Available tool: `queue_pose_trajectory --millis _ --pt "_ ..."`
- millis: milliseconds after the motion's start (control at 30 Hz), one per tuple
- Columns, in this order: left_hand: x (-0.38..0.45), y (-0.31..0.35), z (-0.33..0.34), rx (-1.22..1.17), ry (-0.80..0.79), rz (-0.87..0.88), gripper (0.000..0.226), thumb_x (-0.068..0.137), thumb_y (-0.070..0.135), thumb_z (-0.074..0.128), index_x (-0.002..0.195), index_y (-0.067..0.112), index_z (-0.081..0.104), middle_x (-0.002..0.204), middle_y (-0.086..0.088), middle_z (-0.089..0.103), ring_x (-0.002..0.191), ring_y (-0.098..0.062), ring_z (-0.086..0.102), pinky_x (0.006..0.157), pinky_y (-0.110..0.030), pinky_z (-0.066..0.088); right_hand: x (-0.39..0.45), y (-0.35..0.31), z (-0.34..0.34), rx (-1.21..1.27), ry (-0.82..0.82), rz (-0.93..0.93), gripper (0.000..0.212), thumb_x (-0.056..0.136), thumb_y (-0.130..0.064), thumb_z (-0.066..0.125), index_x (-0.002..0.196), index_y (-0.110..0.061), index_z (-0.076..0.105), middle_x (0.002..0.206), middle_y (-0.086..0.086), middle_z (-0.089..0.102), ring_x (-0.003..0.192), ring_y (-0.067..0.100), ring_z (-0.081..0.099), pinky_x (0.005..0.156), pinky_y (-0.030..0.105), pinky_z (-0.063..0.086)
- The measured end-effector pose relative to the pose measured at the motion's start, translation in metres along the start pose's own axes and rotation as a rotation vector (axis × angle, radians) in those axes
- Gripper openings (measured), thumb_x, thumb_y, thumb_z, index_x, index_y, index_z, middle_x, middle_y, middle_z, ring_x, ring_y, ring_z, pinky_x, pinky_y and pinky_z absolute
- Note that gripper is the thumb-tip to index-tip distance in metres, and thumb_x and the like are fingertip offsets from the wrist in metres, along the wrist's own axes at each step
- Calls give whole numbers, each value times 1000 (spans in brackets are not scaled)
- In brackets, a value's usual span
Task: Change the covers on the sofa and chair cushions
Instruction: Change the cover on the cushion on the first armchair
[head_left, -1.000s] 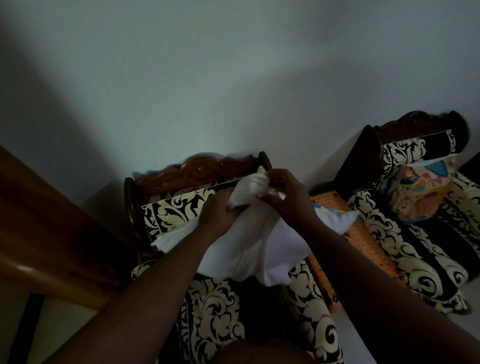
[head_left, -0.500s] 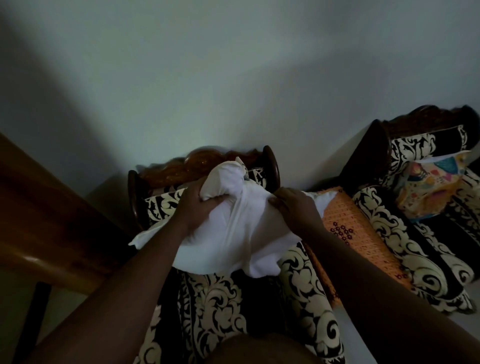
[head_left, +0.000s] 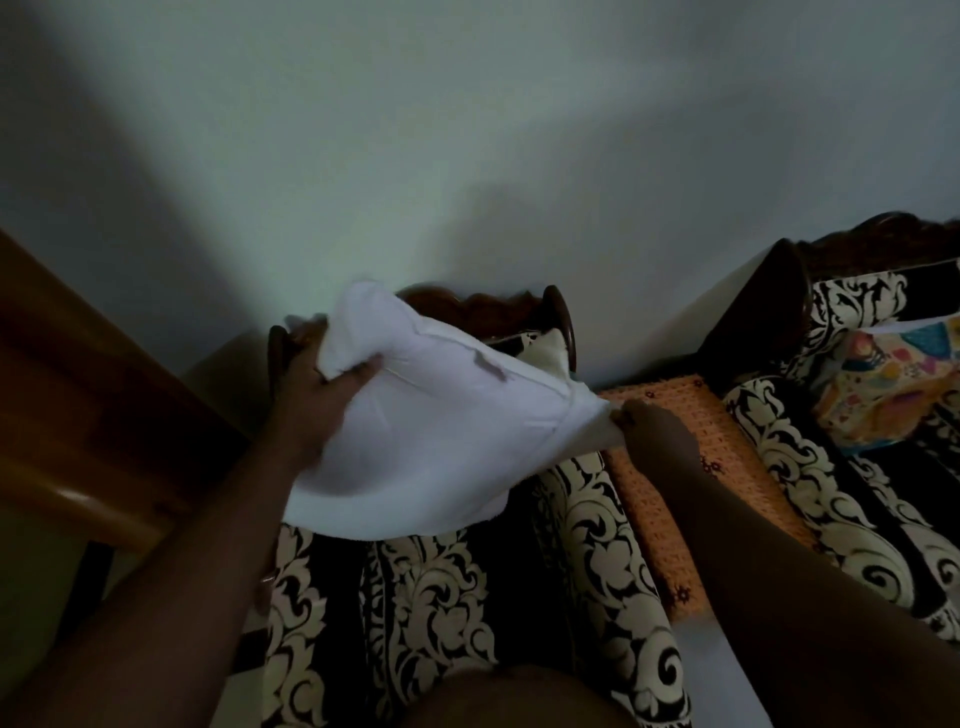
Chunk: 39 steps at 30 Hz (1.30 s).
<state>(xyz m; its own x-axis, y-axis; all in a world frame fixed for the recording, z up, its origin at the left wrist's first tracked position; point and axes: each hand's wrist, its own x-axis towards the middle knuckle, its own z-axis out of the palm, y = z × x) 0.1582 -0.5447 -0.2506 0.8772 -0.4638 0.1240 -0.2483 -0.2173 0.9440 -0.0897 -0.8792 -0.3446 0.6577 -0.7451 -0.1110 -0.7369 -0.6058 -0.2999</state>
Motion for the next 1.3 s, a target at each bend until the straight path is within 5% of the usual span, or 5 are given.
queue_pose_trajectory --millis 167,300,833,1067,1300 --pt "14 -18 -34 -98 186 -162 17 91 37 74 106 28 71 87 26 74 81 12 66 88 -22 52 -3 5 17 113 -84 -10 24 102 -35 51 106 -19 68 103 10 67 88 21 58 74 32 42" --pt "15 -32 -14 177 18 -123 68 90 46 74 147 17 50 143 4 55 129 -16 53 109 -35 41 -15 -43 36 184 -148 -121 24 101 -30 56 101 -11 71 104 14 68 96 30 62 73 32 40" --pt "26 -143 93 844 -376 -116 65 101 52 50 151 13 36 143 -21 49 126 -43 50 96 -52 46 -93 -42 13 623 39 236 26 107 -35 45 89 -21 59 82 2 57 75 18 53 65 32 41" --pt "-29 -109 171 577 -857 -11 90 91 60 62 160 19 21 163 -9 28 148 -30 31 118 -44 31 -153 -33 31 913 -17 375 31 96 -51 55 88 -23 63 99 23 63 94 44 65 74 63 57" --pt "-131 -100 208 560 -1213 201 127 58 81 75 161 36 15 165 14 23 147 -7 27 118 -35 31 -210 -8 13 1262 -10 458 30 103 -25 56 105 4 60 95 16 69 87 26 68 76 41 59"
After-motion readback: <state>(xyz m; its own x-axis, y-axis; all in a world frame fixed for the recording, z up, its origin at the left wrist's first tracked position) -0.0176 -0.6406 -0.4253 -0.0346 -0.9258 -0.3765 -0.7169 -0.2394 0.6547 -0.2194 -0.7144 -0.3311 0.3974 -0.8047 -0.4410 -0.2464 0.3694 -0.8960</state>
